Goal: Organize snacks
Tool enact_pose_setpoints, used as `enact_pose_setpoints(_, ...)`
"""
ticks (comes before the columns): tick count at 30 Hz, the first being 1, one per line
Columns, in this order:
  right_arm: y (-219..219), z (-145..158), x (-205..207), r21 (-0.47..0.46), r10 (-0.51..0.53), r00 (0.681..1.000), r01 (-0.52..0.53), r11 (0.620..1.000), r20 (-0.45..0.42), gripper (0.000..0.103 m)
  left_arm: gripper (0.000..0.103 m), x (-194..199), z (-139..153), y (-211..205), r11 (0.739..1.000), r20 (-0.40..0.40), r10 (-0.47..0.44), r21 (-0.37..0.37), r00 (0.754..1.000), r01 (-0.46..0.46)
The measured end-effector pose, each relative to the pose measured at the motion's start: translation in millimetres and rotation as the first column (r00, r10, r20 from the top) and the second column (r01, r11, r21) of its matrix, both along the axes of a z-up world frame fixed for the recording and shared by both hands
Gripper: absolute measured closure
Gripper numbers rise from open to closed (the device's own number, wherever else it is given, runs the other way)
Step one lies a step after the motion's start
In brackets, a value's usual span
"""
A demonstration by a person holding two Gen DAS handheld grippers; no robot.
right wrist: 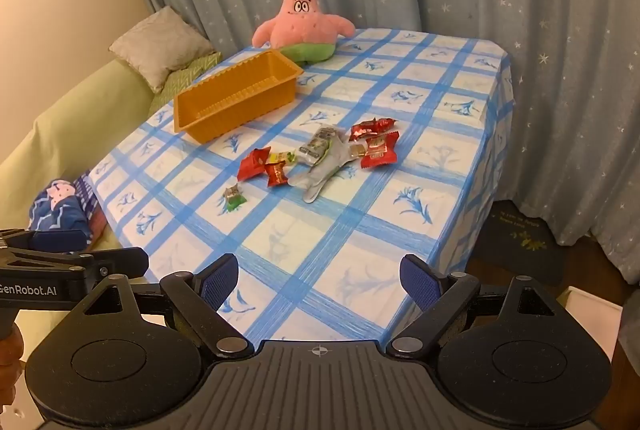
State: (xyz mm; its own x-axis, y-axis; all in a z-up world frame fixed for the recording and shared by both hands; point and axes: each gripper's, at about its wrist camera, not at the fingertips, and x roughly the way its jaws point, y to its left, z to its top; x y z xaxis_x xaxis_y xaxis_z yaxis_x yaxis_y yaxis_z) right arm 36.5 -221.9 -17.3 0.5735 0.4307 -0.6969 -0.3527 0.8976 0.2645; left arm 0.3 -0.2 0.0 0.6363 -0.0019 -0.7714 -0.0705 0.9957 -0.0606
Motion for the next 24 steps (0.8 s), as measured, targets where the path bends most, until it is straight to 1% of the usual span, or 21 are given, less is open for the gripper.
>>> enact_pose_setpoints(14,-0.3,-0.4,1.6,0.002,0.0,1.0,0.0,1.0,0.001,0.015,0.001,1.8,1.3,-9.0,1.0,0.01,0.0,-0.003,1.0,0.0)
enact_pose_setpoints(15,-0.3,-0.3,1.6,0.001,0.0,1.0,0.0,1.0,0.001,0.015,0.001,0.4,1.3,-4.0,1.0,0.01,0.0,-0.006,1.0,0.0)
enact_pose_setpoints(24,-0.3,-0.5,2.6,0.001,0.0,1.0,0.0,1.0,0.001,0.015,0.001,0.2,1.4,-3.3,1.0,0.011,0.0,-0.008,1.0,0.0)
